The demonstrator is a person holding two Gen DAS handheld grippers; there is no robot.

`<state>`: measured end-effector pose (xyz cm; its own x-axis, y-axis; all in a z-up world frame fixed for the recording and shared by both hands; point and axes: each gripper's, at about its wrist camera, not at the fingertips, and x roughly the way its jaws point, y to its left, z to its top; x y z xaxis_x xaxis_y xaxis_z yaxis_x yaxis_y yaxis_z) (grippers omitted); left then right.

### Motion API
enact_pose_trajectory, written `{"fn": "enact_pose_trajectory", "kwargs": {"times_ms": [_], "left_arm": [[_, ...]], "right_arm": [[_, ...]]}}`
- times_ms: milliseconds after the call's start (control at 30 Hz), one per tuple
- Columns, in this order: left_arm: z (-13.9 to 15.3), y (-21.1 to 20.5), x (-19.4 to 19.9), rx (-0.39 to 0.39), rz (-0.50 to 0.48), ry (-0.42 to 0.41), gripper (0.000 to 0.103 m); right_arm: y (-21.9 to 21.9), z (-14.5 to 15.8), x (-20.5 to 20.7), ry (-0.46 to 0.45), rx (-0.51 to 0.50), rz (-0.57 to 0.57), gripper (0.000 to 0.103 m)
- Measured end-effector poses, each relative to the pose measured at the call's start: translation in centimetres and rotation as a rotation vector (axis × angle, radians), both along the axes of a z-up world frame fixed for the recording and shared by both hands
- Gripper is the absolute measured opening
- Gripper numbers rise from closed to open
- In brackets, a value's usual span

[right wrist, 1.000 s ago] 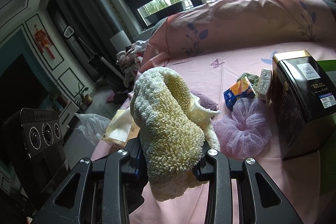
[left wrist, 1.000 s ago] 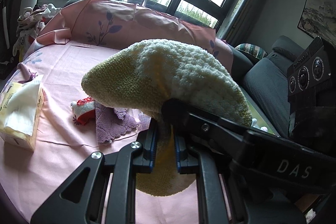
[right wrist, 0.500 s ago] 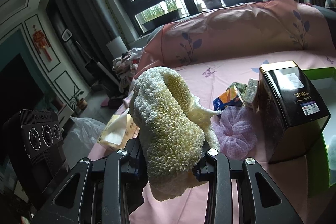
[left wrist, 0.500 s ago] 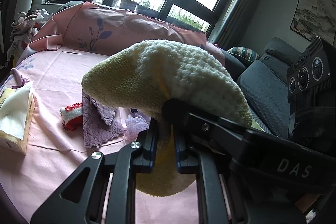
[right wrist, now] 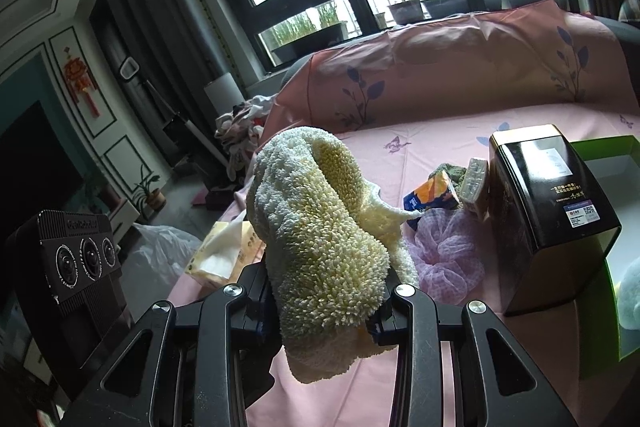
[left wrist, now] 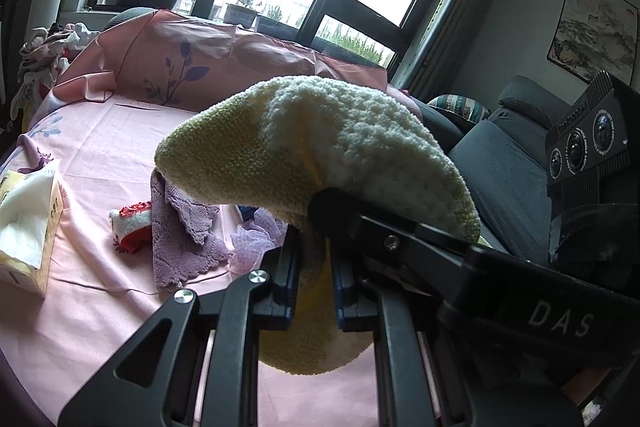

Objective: Organize soft objects
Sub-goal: 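Lift the cream towel with the right gripper and carry it toward the green box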

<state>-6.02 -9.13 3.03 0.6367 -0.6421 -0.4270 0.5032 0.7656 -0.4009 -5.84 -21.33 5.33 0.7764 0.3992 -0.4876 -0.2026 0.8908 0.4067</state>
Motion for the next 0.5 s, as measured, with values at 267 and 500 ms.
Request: {"fn": "enact_pose_trajectory", "kwargs": {"times_ms": [267,500], "left_arm": [[-0.1,-0.7,0.1,0.011,-0.014,-0.010,0.010],[-0.1,-1.3,0.1,0.030,-0.007,-0.022,0.010]], "right_arm": [[-0.7,0.2,-0.1,0.004,-0.005,-0.008,0.038],[-1.3,0.1,0.1,0.015,0.009,-0.004,0.038]]}}
